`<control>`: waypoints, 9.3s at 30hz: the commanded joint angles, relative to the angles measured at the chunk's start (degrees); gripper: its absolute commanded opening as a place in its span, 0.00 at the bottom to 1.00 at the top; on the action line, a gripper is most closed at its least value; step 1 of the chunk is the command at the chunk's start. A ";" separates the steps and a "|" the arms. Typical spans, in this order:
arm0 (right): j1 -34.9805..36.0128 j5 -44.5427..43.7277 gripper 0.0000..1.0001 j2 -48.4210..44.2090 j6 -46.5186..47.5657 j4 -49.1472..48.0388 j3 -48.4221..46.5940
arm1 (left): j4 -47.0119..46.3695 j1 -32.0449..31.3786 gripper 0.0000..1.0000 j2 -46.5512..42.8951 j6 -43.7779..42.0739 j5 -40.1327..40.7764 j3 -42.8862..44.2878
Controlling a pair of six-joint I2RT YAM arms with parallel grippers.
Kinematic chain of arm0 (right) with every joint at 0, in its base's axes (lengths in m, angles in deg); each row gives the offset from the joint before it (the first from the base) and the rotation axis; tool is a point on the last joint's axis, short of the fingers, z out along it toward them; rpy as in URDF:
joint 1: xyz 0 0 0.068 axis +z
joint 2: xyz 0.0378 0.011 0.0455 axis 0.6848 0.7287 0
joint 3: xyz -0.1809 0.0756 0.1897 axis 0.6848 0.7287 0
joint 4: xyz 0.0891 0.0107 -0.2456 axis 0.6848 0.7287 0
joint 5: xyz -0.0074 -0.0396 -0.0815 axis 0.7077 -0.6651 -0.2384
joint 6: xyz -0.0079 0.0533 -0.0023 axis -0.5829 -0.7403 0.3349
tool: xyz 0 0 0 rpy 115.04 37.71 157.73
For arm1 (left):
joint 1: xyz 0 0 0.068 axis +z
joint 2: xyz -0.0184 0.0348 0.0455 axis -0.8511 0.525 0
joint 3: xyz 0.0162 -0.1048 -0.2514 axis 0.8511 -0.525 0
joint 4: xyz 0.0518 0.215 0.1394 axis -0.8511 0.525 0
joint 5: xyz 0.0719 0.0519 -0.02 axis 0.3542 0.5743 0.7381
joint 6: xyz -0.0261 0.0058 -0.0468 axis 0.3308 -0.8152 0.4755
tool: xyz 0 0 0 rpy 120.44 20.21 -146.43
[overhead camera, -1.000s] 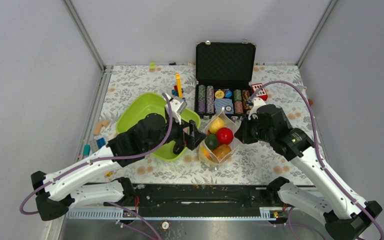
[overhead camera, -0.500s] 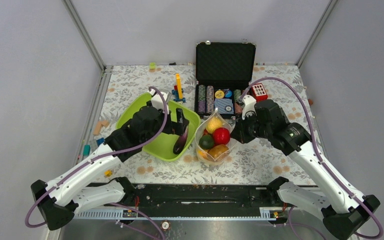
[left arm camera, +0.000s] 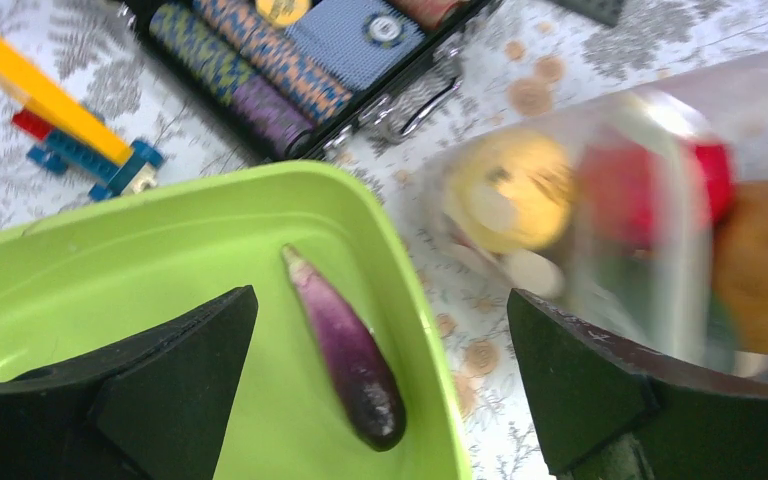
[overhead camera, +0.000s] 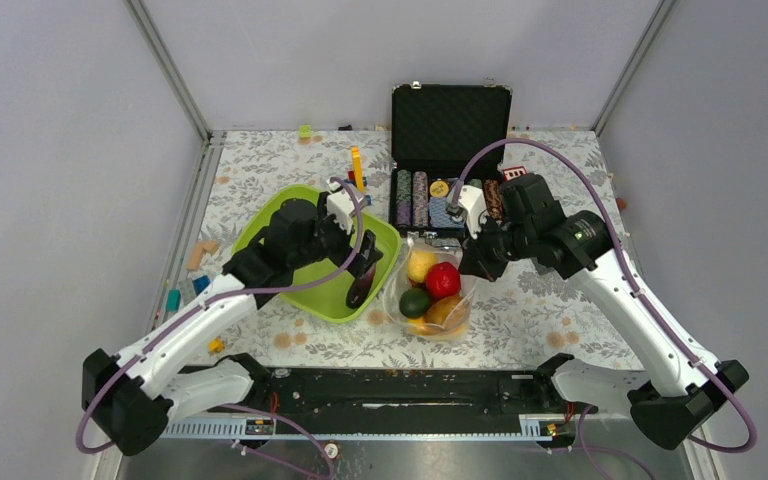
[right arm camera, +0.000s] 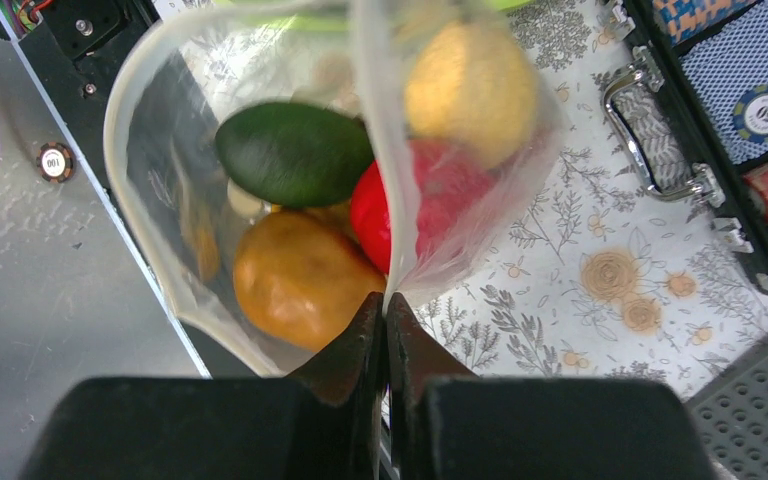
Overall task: Place the food in the zip-top bag and seal the zipper
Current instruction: Adjust the zipper food storage bag at the center of the board, then pick up the fake vegetable from the bin, then place the fake vegetable in the zipper food storage bag, then adjust the zipper food storage bag at the center of the board.
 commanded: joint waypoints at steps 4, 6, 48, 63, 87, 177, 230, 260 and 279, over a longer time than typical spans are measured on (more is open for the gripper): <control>0.21 -1.08 0.02 3.84 3.71 4.12 -7.33 | -5.19 12.93 0.99 5.03 6.52 -10.10 -0.53; 0.16 -1.58 0.02 4.91 3.35 4.10 -8.10 | -5.31 15.48 0.99 7.18 8.38 -12.50 -0.63; -1.02 -11.93 0.02 6.68 -19.43 -0.09 -10.23 | 6.79 7.41 0.46 37.79 16.83 0.81 -0.02; -1.16 -8.91 0.02 6.89 -28.47 -3.84 -8.56 | 6.81 7.08 0.00 27.47 22.07 2.22 1.17; -1.84 -1.55 0.00 3.28 -48.73 -12.28 3.11 | -13.43 5.30 0.00 -12.42 30.43 -16.12 -7.87; -4.01 2.91 0.09 -4.91 -37.08 -8.48 8.52 | 6.98 -20.53 0.55 19.24 24.04 27.68 19.77; 38.87 -54.57 0.68 -12.66 -60.41 -12.83 14.19 | 16.83 -20.44 0.00 23.28 48.41 41.97 27.45; 31.90 -75.06 0.00 -19.21 -66.24 18.26 1.24 | 25.13 -20.71 0.00 13.64 43.73 42.96 25.08; 8.08 -53.72 0.00 -13.04 -40.28 -3.17 6.07 | 21.07 -22.28 0.06 -3.83 42.92 8.89 6.41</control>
